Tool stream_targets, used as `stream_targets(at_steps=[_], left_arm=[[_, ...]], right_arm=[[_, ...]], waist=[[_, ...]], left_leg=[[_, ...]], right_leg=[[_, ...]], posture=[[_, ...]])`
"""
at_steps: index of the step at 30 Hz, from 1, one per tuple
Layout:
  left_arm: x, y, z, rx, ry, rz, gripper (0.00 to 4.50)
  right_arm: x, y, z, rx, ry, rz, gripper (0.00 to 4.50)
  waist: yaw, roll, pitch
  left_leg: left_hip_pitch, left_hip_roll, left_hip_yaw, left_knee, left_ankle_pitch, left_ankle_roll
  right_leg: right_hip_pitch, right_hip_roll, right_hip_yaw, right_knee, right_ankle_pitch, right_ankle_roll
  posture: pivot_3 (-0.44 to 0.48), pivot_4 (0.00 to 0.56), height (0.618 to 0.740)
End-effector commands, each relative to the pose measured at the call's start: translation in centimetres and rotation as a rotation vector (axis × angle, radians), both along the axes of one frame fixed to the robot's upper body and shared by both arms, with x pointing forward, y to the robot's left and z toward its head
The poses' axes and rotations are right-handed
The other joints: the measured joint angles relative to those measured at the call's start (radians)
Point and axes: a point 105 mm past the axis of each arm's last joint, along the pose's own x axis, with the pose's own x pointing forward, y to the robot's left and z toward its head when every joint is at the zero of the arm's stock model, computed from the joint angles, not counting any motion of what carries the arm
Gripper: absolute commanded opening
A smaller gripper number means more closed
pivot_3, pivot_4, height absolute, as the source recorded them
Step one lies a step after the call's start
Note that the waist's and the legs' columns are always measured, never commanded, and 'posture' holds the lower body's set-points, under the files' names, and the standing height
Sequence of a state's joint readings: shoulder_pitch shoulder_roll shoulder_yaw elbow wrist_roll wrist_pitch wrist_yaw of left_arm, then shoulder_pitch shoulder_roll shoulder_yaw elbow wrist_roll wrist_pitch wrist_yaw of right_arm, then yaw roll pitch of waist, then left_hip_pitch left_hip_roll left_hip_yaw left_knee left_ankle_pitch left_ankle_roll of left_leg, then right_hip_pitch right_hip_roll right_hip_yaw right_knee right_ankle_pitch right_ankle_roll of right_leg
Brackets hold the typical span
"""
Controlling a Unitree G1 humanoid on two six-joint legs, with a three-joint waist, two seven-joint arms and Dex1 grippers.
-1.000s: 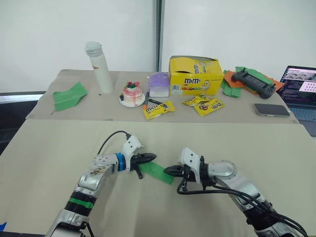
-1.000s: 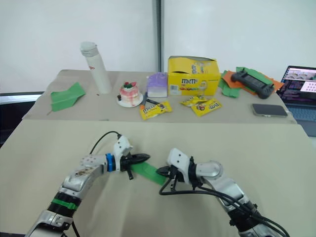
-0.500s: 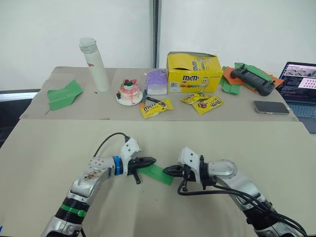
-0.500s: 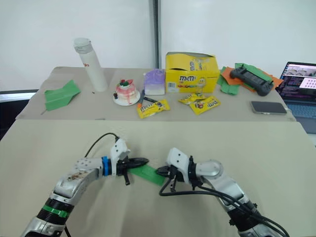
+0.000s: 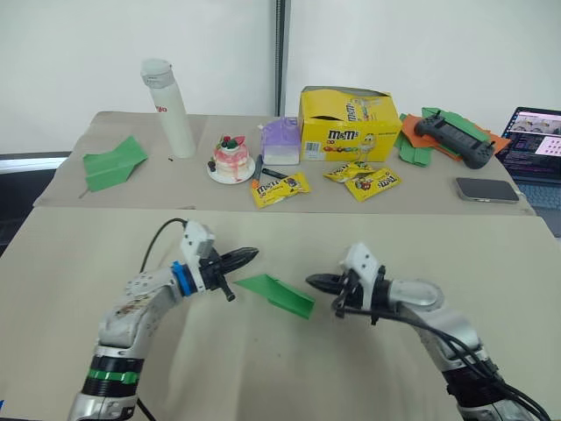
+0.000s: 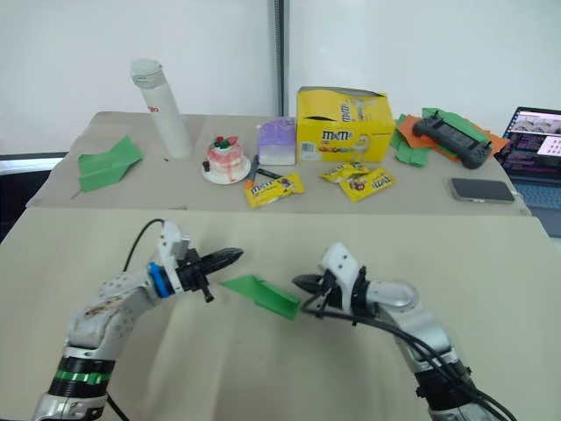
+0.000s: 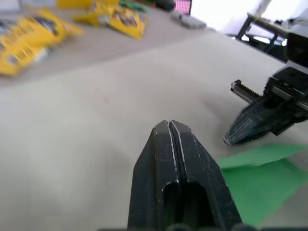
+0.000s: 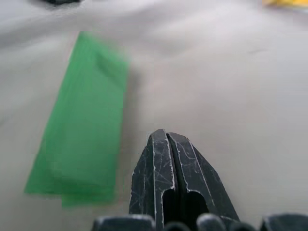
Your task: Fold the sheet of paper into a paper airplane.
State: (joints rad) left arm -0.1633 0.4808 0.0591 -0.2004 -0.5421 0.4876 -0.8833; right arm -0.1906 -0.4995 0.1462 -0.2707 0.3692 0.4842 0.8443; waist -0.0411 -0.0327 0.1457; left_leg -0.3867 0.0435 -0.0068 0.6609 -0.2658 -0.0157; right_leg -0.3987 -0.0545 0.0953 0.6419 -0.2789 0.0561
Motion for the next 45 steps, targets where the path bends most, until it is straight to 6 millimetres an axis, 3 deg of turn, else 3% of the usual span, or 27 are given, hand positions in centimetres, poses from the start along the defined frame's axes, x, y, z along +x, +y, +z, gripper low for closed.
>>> stream_targets(at_steps=[1,4,7,11,16,19,22,28,32,33,38,45], left_arm=[[-1.8,0.0,1.3,0.000,-0.022,-0.061,0.00],[-3.2,1.2,2.0,0.015,-0.007,-0.075,0.00],[-3.7,1.8,2.1,0.042,0.011,-0.088,0.00],[-3.8,2.6,2.5,0.053,0.024,-0.084,0.00],[-4.9,2.6,1.9,0.065,0.084,-0.130,0.00],[-5.4,2.5,1.6,0.062,0.109,-0.142,0.00],[-5.5,2.3,1.5,0.054,0.118,-0.143,0.00],[-6.3,2.3,1.1,0.068,0.157,-0.184,0.00],[-6.4,2.4,0.8,0.086,0.162,-0.189,0.00],[-6.4,2.4,0.7,0.087,0.163,-0.189,0.00],[-6.7,2.3,0.4,0.105,0.171,-0.195,0.00],[-6.8,2.6,-0.3,0.151,0.174,-0.186,0.00]], right_arm=[[-2.1,1.3,3.6,0.125,-0.002,0.121,0.02],[-3.2,1.7,4.6,0.121,0.031,0.176,0.02],[-3.2,2.0,3.1,0.023,0.053,0.183,0.02],[-2.1,2.1,0.3,-0.095,0.087,0.126,0.02],[-0.5,1.7,-0.2,-0.128,0.061,0.060,0.02],[1.2,0.9,0.6,-0.130,0.013,-0.021,0.02],[1.6,0.6,1.4,-0.111,-0.011,-0.032,0.02],[0.3,1.8,5.5,0.000,-0.057,0.082,0.02],[-0.7,2.7,5.3,-0.048,-0.041,0.149,0.02],[-1.0,2.8,4.8,-0.091,-0.041,0.175,0.59],[-1.9,3.9,3.0,-0.192,-0.053,0.245,2.22],[-1.4,5.1,1.4,-0.246,-0.047,0.244,2.22]], waist=[[0.000,0.000,0.000],[0.000,0.001,0.002],[0.003,0.001,0.004],[0.004,-0.002,0.006],[-0.003,-0.002,0.007],[-0.004,-0.002,0.007],[0.000,-0.002,0.009],[-0.002,-0.002,0.009],[-0.002,-0.001,0.009],[-0.002,-0.001,0.009],[-0.002,-0.001,0.009],[-0.003,-0.001,0.009]], left_leg=[[-0.002,0.000,-0.001,0.000,0.000,0.000],[-0.006,0.001,-0.007,0.000,0.000,0.000],[-0.006,-0.001,-0.009,0.000,0.000,0.000],[-0.003,-0.004,-0.004,0.000,0.002,-0.002],[-0.003,-0.005,-0.004,0.000,0.003,-0.002],[-0.003,-0.004,-0.004,0.000,0.003,-0.002],[-0.004,-0.004,-0.005,0.000,0.003,-0.002],[-0.004,-0.005,-0.005,0.000,0.003,-0.002],[-0.004,-0.004,-0.006,0.000,0.003,-0.002],[-0.004,-0.004,-0.006,0.000,0.003,-0.002],[-0.004,-0.005,-0.005,0.000,0.003,-0.002],[-0.004,-0.005,-0.005,0.000,0.003,-0.002]], right_leg=[[-0.002,0.000,0.000,0.000,0.000,0.000],[-0.007,0.000,0.000,0.001,0.000,0.000],[-0.006,-0.002,-0.002,0.001,0.000,0.000],[-0.003,-0.003,-0.002,0.002,0.001,0.000],[-0.005,-0.003,-0.002,0.004,0.001,0.000],[-0.005,-0.003,-0.001,0.004,0.001,0.000],[-0.006,-0.003,-0.002,0.004,0.001,0.000],[-0.005,-0.003,-0.002,0.004,0.001,0.000],[-0.006,-0.002,-0.003,0.005,0.001,0.000],[-0.006,-0.002,-0.003,0.005,0.001,0.000],[-0.005,-0.004,-0.002,0.005,0.001,0.000],[-0.006,-0.003,-0.002,0.005,0.001,0.000]], posture=[[0.000,0.150,0.740],[0.000,0.150,0.740],[0.000,0.150,0.740],[0.000,0.150,0.740],[0.000,0.150,0.740],[0.000,0.150,0.740],[0.000,0.150,0.740],[0.000,0.150,0.740],[0.000,0.150,0.740],[0.000,0.150,0.740],[0.000,0.150,0.740],[0.000,0.150,0.740]])
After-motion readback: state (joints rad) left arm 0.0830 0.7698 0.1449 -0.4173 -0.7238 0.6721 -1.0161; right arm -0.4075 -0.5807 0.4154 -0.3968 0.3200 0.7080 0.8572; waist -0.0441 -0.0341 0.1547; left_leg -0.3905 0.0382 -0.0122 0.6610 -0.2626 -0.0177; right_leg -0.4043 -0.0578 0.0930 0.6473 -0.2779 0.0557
